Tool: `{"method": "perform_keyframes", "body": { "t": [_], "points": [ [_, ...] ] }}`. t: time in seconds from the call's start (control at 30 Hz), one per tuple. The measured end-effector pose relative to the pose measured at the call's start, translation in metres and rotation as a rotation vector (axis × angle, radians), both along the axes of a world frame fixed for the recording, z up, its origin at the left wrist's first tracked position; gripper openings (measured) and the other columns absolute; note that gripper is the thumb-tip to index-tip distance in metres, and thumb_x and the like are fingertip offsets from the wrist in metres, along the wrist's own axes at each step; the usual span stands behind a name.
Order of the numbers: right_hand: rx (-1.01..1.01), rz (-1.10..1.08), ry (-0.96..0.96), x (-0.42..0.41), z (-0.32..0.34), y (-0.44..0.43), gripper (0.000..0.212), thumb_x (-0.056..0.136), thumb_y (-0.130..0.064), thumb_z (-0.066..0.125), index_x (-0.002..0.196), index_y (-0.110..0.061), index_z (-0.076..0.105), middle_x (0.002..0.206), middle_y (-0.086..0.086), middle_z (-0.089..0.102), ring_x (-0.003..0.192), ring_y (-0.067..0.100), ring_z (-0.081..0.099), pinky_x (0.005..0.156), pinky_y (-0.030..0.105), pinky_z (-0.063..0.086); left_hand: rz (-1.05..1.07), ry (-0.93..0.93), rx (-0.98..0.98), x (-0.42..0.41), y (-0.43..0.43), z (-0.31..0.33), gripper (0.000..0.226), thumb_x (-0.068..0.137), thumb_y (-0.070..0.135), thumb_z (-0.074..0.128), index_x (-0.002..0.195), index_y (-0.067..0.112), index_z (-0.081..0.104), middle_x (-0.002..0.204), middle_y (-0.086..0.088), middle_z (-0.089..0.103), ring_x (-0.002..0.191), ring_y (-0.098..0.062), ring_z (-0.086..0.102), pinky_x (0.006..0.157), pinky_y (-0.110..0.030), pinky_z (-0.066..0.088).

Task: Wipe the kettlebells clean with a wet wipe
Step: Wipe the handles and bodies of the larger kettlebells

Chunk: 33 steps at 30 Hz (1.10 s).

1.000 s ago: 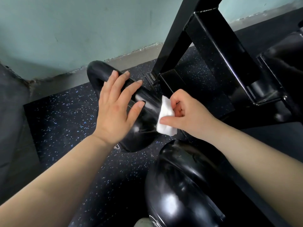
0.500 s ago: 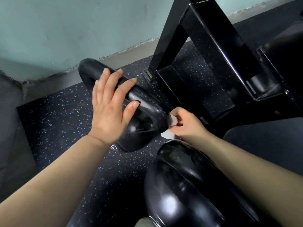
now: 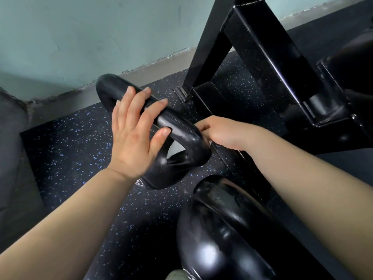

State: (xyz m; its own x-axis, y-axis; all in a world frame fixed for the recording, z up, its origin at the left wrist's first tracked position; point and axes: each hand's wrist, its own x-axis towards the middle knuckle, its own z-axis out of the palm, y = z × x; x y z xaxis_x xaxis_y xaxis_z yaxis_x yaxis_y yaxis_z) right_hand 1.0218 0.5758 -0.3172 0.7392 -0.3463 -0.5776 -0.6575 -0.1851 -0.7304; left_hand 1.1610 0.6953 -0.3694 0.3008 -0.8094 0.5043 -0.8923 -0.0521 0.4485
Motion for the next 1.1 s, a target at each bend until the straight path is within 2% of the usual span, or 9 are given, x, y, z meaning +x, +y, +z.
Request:
{"method": "perform_keyframes", "body": {
  "t": [0.1,0.2,0.37,0.5,0.67,0.77,0.83,0.97,1.1],
  "points": [
    [0.033,0.086,0.081,0.01,0.004,-0.006,0.06,0.079,0.012,0.038,0.035,-0.025,0.056,0.035,-0.014,0.05,0.041,-0.007,0.047,0.064,0.015,0.031,-0.009,-0.01,0.01,0.001,0.002,0.001,0.051,0.089,0.057,0.016,0.122,0.023,0.036,0.132,-0.002,0.026,0.13,-0.027,0.014,0.107,-0.048,0.014],
    [0.016,0.111,0.071,0.01,0.009,-0.011,0.046,0.08,0.01,0.039,0.055,-0.023,0.058,0.057,-0.004,0.052,0.06,0.005,0.046,0.064,0.007,0.041,-0.046,-0.062,0.026,0.006,0.004,0.002,0.051,0.09,0.056,0.017,0.123,0.022,0.037,0.132,-0.003,0.027,0.129,-0.027,0.016,0.105,-0.043,0.014],
    [-0.001,-0.158,-0.11,-0.017,0.01,0.005,0.042,0.079,0.008,0.041,0.054,-0.021,0.056,0.061,-0.007,0.055,0.061,-0.001,0.052,0.066,0.009,0.043,-0.049,-0.065,0.017,0.008,0.003,0.001,0.05,0.09,0.055,0.019,0.123,0.022,0.037,0.131,-0.003,0.027,0.128,-0.028,0.017,0.105,-0.043,0.014],
    [-0.026,-0.403,-0.358,-0.042,0.01,0.028,0.026,0.079,0.003,0.056,0.074,-0.021,0.065,0.071,-0.01,0.064,0.067,-0.004,0.059,0.066,0.005,0.046,-0.038,-0.029,0.012,0.006,0.002,0.001,0.05,0.09,0.056,0.017,0.123,0.023,0.036,0.132,-0.002,0.025,0.129,-0.027,0.015,0.107,-0.042,0.011],
    [-0.782,-0.069,-0.486,-0.037,0.002,0.044,0.013,0.073,-0.017,0.06,0.063,-0.008,0.06,0.069,-0.004,0.052,0.069,0.008,0.043,0.062,0.015,0.037,-0.049,-0.031,0.031,0.006,0.002,0.001,0.051,0.09,0.055,0.017,0.123,0.022,0.035,0.132,-0.003,0.024,0.129,-0.028,0.013,0.106,-0.04,0.007],
    [-0.943,0.062,-0.491,-0.029,0.0,0.045,0.02,0.073,-0.021,0.06,0.063,-0.004,0.065,0.061,0.007,0.055,0.068,0.011,0.038,0.061,0.017,0.034,-0.054,-0.017,0.054,0.006,0.002,0.003,0.05,0.09,0.055,0.019,0.125,0.022,0.035,0.136,-0.004,0.026,0.13,-0.027,0.013,0.108,-0.044,0.01],
    [-0.87,0.035,-0.456,-0.024,0.006,0.046,0.02,0.071,-0.025,0.063,0.064,-0.007,0.067,0.06,0.003,0.055,0.067,0.008,0.041,0.06,0.014,0.035,-0.079,0.071,0.046,0.003,0.008,0.009,0.05,0.089,0.055,0.025,0.126,0.024,0.035,0.141,-0.005,0.03,0.133,-0.025,0.013,0.11,-0.045,0.014],
    [-0.571,-0.083,-0.42,-0.018,0.029,0.05,0.015,0.067,-0.021,0.062,0.071,-0.01,0.071,0.062,-0.015,0.05,0.062,-0.002,0.048,0.059,0.009,0.037,-0.215,0.383,-0.021,-0.026,0.037,0.031,0.059,0.08,0.063,0.042,0.125,0.025,0.038,0.134,0.013,0.032,0.129,-0.001,0.026,0.11,-0.017,0.019],
    [-0.443,-0.098,-0.47,-0.008,0.04,0.062,0.018,0.072,-0.018,0.059,0.084,-0.012,0.071,0.074,-0.017,0.058,0.073,-0.002,0.056,0.067,0.011,0.044,-0.135,0.754,-0.081,-0.054,0.044,0.043,0.025,0.073,0.025,0.067,0.094,0.034,0.057,0.09,0.019,0.059,0.087,0.019,0.051,0.078,0.001,0.036]
  ]
}}
